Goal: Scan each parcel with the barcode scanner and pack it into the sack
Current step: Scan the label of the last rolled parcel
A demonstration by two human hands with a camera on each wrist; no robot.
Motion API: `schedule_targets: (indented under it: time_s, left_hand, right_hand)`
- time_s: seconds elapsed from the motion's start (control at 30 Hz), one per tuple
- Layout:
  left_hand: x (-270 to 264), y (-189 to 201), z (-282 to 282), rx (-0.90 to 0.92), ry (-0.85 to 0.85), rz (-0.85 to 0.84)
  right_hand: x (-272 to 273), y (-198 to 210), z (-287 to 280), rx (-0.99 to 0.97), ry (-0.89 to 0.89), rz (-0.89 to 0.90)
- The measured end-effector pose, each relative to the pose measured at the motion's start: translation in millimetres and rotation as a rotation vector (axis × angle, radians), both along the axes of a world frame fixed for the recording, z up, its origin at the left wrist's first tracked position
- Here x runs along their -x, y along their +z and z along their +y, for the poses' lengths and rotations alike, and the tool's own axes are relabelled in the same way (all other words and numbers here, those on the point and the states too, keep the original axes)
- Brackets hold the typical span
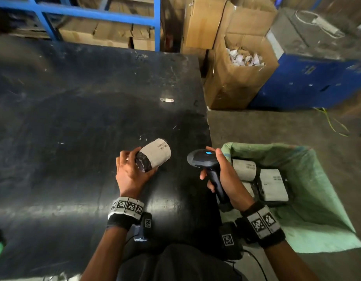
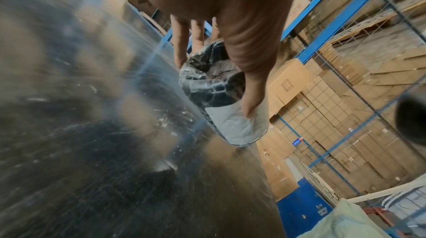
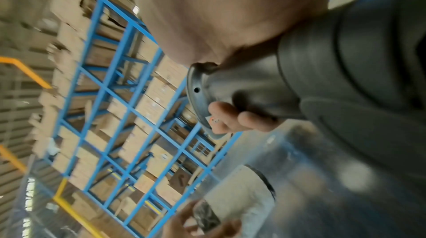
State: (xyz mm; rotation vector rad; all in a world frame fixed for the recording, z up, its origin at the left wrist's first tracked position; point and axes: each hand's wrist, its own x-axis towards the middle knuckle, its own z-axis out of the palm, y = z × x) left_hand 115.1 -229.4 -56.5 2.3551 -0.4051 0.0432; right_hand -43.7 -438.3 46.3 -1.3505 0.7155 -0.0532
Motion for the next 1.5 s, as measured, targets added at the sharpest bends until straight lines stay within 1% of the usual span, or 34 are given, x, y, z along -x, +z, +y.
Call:
schedule_targets:
  time_s: [0.1,0.2,0.37,0.7,0.8,0.93,1.03,1.13,1.33,1.43,1.5]
  left_hand:
    - [3.6,6.0,-3.4,0.015,0.003,-0.061]
    - [10.2,9.3,-3.8,0.035,-0.013,-0.115]
    - [21.7,11.6,-0.5,0.034,-0.034,-0.139]
    - [30.2,15.0,4.7,0.042,-0.064,-0.130]
    - [30.2,14.3,10.1,0.038,-0.051,-0.118]
    - [29.3,9.4,25.2,0.009,-0.020,-0.100]
    - [29.7,6.6,40.0,0.002,0.005,-0.093]
    - [32.7,6.4,53.5,0.010,0.039,-0.083]
    - [38.3,10.2,71.9,0.020,0.070,-0.084]
    - [38.7,14.3,74.7,0.027,0.059,-0.087]
    - [39.9,17.5,73.1,0.031,0.036,-0.090]
  right_hand:
    - [2.7,26.7,-2.8,-0.022,-0.003,-0.112]
    - [6.1,40.2,-6.2,-0.044,-0.004,-0.150]
    - [13.4,44.3,-10.3,-0.042,0.014,-0.116]
    - [19.3,47.4,-5.2,-0.053,0.005,-0.076]
    - [14.1,28.5,-4.2,0.001,0.060,0.033]
    - [1.0,-24.9,1.7,0.016,0.140,0.307]
    - [-6.6,-66.2,12.6,0.001,0.149,0.418]
    - [-14.1,-99.1,24.3,-0.033,0.113,0.436]
    - [-25.8,-147.4,40.5,-0.105,-0.031,0.315]
    - [-26.1,-156.7,41.9,-0.172,-0.070,0.306]
    - [-27.2,-152.0,42.0,-0.152,-0.061,0.308]
